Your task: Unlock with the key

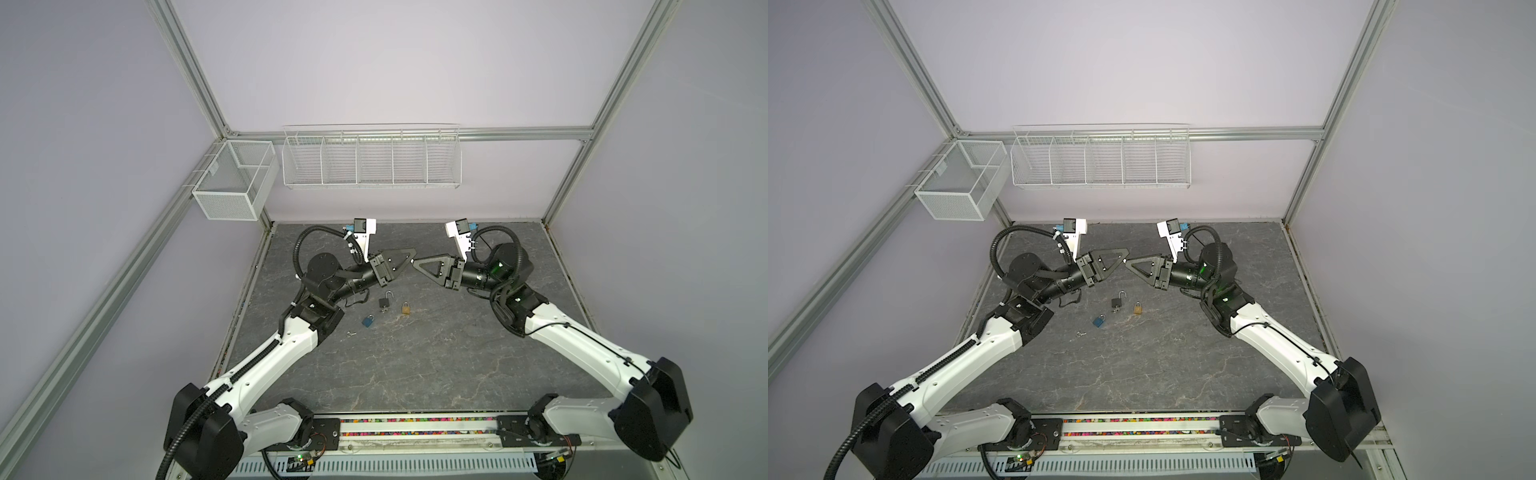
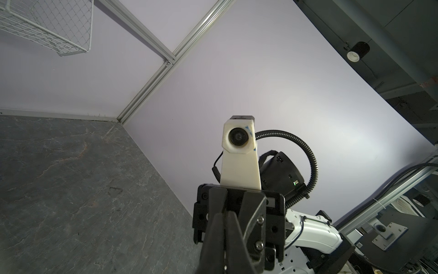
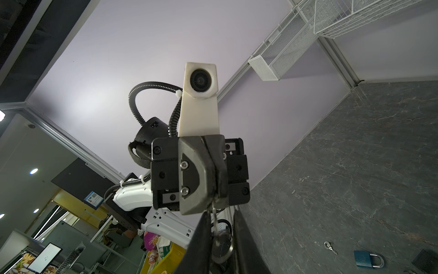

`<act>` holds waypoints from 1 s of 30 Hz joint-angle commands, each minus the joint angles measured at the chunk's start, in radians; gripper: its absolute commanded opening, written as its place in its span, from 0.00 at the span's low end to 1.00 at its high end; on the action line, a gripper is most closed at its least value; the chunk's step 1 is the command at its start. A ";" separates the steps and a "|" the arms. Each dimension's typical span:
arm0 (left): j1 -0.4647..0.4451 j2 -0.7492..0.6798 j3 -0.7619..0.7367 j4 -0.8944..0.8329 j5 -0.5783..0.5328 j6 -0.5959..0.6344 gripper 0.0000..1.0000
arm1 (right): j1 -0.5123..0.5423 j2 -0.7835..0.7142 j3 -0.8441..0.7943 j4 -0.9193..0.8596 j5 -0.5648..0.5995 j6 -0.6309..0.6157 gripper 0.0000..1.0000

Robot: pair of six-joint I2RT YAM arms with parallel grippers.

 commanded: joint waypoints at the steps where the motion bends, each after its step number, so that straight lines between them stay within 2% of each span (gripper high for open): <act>1: -0.003 0.001 0.021 0.010 0.017 0.015 0.00 | 0.007 0.005 0.024 0.010 -0.023 -0.007 0.17; 12: -0.003 -0.004 0.041 -0.047 0.012 0.059 0.00 | 0.006 0.000 0.023 -0.041 -0.028 -0.041 0.06; 16: -0.003 -0.007 0.053 -0.069 -0.002 0.068 0.00 | -0.001 -0.021 0.004 -0.096 -0.003 -0.070 0.06; 19: -0.002 -0.024 0.055 -0.118 -0.039 0.092 0.20 | -0.011 -0.048 -0.030 -0.122 0.022 -0.078 0.06; 22: 0.006 -0.047 0.030 -0.147 -0.073 0.105 0.33 | -0.019 -0.077 -0.046 -0.236 0.063 -0.117 0.06; 25: 0.012 -0.073 0.013 -0.276 -0.155 0.151 0.38 | -0.019 -0.114 -0.077 -0.315 0.095 -0.174 0.06; 30: 0.009 -0.077 -0.026 -0.524 -0.329 0.199 0.41 | -0.018 -0.191 -0.142 -0.494 0.204 -0.280 0.06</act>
